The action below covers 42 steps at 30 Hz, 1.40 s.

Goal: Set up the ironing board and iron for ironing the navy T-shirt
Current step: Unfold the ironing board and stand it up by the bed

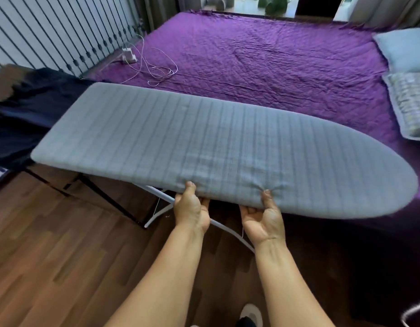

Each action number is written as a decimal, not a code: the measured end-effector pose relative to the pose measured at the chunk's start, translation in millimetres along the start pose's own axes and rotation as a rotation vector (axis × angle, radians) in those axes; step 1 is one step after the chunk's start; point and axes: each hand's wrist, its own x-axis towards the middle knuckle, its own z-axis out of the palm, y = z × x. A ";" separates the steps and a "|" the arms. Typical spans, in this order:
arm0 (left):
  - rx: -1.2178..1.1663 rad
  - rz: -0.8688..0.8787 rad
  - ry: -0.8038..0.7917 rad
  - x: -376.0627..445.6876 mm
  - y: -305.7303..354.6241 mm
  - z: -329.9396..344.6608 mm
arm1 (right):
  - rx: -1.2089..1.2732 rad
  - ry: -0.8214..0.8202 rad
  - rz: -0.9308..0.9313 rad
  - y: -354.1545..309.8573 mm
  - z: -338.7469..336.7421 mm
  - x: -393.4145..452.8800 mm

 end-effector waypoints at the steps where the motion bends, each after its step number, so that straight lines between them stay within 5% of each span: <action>1: 0.011 -0.006 -0.019 -1.1 0.4 0.9 | 0.001 0.002 -0.008 -0.8 -1.3 0.2; 29: 0.034 -0.097 0.021 18.0 26.4 1.5 | -0.049 0.070 0.053 14.3 17.8 9.7; 42: -0.007 -0.212 -0.117 45.7 27.3 3.7 | -0.080 0.060 0.098 14.5 16.3 18.8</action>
